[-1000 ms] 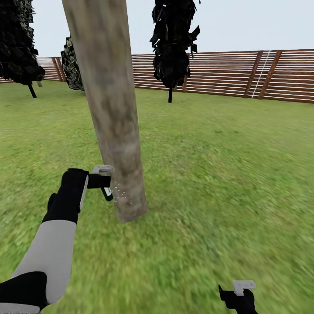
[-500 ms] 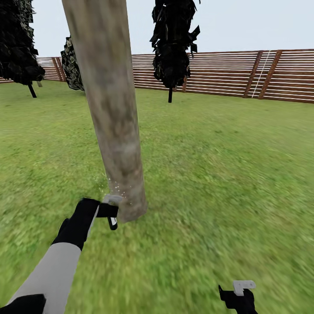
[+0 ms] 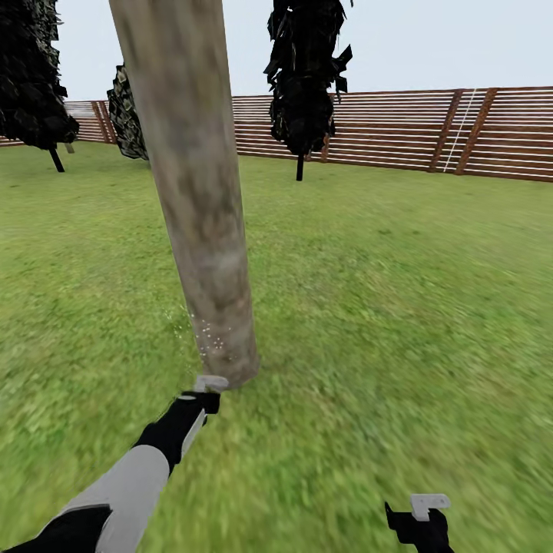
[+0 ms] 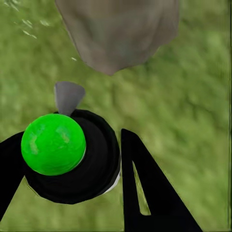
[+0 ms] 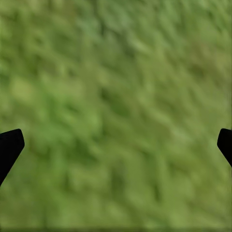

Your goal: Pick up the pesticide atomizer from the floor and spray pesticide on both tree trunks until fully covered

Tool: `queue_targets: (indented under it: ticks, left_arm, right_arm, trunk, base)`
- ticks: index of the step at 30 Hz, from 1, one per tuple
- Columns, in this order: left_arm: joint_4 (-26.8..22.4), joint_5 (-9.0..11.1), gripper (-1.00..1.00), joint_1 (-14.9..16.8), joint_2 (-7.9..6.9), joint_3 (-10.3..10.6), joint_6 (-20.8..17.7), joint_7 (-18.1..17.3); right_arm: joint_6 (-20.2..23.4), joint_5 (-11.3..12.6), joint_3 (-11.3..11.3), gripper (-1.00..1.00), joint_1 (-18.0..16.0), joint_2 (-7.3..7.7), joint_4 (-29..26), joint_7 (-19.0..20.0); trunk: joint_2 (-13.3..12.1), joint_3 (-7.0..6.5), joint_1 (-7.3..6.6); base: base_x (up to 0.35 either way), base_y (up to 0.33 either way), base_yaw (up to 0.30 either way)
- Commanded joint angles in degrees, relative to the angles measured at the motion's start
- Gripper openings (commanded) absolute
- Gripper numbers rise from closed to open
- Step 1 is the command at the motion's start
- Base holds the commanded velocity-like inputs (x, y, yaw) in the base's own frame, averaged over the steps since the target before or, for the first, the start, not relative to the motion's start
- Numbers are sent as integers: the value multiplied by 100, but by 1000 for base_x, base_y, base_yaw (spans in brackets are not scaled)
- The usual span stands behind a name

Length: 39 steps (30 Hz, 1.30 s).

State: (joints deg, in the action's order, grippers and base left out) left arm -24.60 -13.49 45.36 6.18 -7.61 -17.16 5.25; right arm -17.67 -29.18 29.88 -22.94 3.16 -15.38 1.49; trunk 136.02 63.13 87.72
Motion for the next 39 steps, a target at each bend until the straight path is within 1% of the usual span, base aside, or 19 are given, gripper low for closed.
queue_targets:
  ticks: [1,3,6,7,8,9,11,12,15,17,21,23,25,31,39]
  left_arm:
    - [38,56,-100,6,27,-7,25,55]
    - [55,107,-100,6,-33,-16,15,70]
    - [189,95,-100,4,-88,-93,18,74]
    - [212,93,-100,-2,-136,-95,26,72]
    - [234,93,-100,-55,-182,-88,47,61]
    - [212,96,-100,-237,-198,-86,67,52]
    - [167,92,-100,-368,-210,-89,31,48]
    - [168,92,-100,-385,-215,-93,20,47]
    - [176,103,-100,-419,-213,-98,4,45]
    - [182,107,-100,-422,-196,-93,3,46]
    - [216,116,-100,-431,-154,-96,2,38]
    - [225,114,-100,-432,-92,-96,2,37]
    - [227,114,-100,-432,-65,-98,2,37]
    - [227,118,-100,-432,-56,-100,2,38]
    - [213,118,-100,-432,-81,-117,2,54]
  right_arm:
    - [0,0,0,100,0,0,0,0]
    - [0,-1,0,100,1,0,0,0]
    - [0,-6,0,100,0,0,0,0]
    - [0,-8,0,100,0,0,0,0]
    - [0,-8,0,100,0,0,0,0]
    - [0,-5,0,100,0,0,0,0]
    - [0,-1,0,100,1,0,0,0]
    - [0,-1,-2,100,0,-2,0,0]
    - [0,-7,-6,100,1,-65,-6,0]
    - [0,-8,-3,100,0,-80,-8,0]
    - [0,-12,0,100,0,-88,-16,-17]
    - [0,-16,0,100,0,-83,-17,-24]
    - [0,-22,0,100,0,-80,-18,-26]
    - [0,-14,5,100,2,-79,-17,-8]
    - [0,17,9,100,0,-79,-18,-17]
  trunk:
    - [0,0,0]
    - [0,0,0]
    - [0,0,0]
    - [0,0,0]
    - [0,0,0]
    - [0,0,0]
    - [0,0,0]
    - [0,0,0]
    - [0,0,0]
    - [0,2,0]
    - [0,22,0]
    - [0,26,0]
    - [0,27,0]
    - [0,27,0]
    - [0,28,0]
  base:
    - [0,0,0]
    - [0,0,0]
    - [0,0,0]
    - [0,0,0]
    - [0,0,0]
    - [7,0,0]
    - [150,7,0]
    - [266,35,0]
    - [319,56,2]
    - [328,-2,40]
    - [209,-185,148]
    - [49,-263,55]
    - [11,-273,12]
    - [2,-276,2]
    - [62,-278,16]
